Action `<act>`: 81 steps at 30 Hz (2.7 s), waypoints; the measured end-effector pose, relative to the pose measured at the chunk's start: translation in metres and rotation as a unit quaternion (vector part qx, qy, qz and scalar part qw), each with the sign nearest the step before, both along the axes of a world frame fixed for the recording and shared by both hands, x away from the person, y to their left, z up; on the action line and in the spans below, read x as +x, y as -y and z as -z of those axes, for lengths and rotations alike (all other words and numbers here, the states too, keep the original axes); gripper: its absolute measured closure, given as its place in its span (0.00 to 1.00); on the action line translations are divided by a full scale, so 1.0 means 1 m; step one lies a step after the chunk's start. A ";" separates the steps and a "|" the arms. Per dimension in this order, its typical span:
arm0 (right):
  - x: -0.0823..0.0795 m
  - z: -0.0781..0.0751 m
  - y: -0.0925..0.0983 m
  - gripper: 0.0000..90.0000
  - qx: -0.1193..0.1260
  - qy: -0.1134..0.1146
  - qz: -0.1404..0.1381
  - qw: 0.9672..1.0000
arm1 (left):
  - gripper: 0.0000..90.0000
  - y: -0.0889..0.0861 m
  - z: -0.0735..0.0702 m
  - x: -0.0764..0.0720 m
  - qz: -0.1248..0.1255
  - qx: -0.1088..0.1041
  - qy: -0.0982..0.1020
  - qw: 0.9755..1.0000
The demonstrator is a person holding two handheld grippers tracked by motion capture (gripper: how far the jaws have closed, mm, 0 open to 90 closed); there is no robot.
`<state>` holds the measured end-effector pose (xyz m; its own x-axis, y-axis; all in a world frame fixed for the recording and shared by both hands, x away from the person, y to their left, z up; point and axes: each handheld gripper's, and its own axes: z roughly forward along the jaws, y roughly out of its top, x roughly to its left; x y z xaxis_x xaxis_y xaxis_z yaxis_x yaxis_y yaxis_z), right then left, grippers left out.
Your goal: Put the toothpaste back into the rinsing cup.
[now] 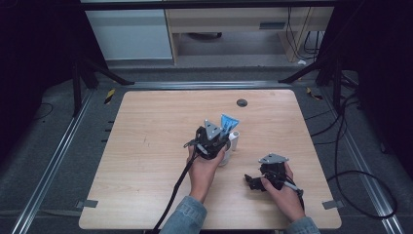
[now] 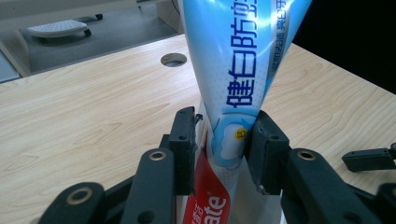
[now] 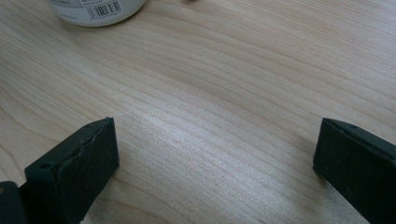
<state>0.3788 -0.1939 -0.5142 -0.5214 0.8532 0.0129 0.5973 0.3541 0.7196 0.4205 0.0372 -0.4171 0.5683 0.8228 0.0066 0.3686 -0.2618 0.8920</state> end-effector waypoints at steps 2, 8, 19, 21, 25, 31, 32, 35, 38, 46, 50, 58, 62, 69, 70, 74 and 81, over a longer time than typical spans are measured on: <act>0.000 0.000 0.000 0.00 0.000 0.000 0.000 1.000 | 0.72 0.000 0.000 0.000 0.000 -0.001 -0.001 1.000; 0.000 0.000 0.000 0.00 0.000 0.000 0.000 1.000 | 0.69 0.000 -0.001 -0.001 0.000 0.001 0.000 1.000; 0.000 0.000 0.000 0.00 0.000 0.000 0.000 1.000 | 0.60 -0.001 -0.001 -0.003 -0.003 0.008 0.000 1.000; 0.000 0.000 0.000 0.00 0.000 -0.001 0.000 1.000 | 0.56 0.000 -0.001 -0.003 -0.004 0.010 0.000 1.000; 0.000 0.000 0.000 0.00 0.000 -0.001 0.000 1.000 | 0.51 0.000 -0.001 -0.003 -0.005 0.011 0.000 1.000; 0.000 0.000 0.000 0.00 0.000 -0.001 0.000 1.000 | 0.45 0.000 -0.001 -0.003 -0.003 0.015 0.001 1.000; 0.000 0.000 0.000 0.00 0.000 -0.001 0.000 1.000 | 0.44 0.001 -0.001 -0.004 -0.005 0.019 0.003 1.000; 0.000 0.000 0.000 0.00 0.000 -0.001 0.000 1.000 | 0.40 0.002 -0.001 -0.004 -0.004 0.021 0.005 1.000; 0.000 0.000 0.000 0.00 0.000 -0.001 0.000 1.000 | 0.38 0.003 -0.001 -0.005 -0.002 0.026 0.005 1.000; 0.000 0.000 0.000 0.00 0.000 -0.001 0.000 1.000 | 0.30 0.004 -0.002 -0.006 -0.002 0.030 0.002 1.000; 0.000 0.000 0.000 0.00 -0.001 0.000 0.000 1.000 | 0.28 0.004 -0.003 -0.008 -0.002 0.029 0.001 1.000; 0.000 0.000 0.000 0.00 0.001 0.000 0.000 1.000 | 0.26 0.004 -0.004 -0.009 0.003 0.027 -0.004 1.000; 0.000 0.000 0.000 0.00 0.000 -0.001 0.000 1.000 | 0.26 0.005 -0.005 -0.011 0.008 0.027 -0.004 1.000; 0.000 0.000 0.000 0.00 0.000 0.000 0.000 1.000 | 0.25 0.007 -0.005 -0.013 0.013 0.025 -0.003 1.000; 0.000 0.000 0.000 0.00 0.000 0.000 0.000 1.000 | 0.25 0.007 -0.005 -0.014 0.013 0.026 -0.001 1.000; 0.000 0.000 0.000 0.00 0.000 0.000 0.001 1.000 | 0.24 0.007 -0.006 -0.015 0.014 0.025 0.002 1.000; 0.000 0.000 0.000 0.00 0.000 0.001 0.000 1.000 | 0.22 0.008 -0.007 -0.016 0.018 0.025 -0.002 1.000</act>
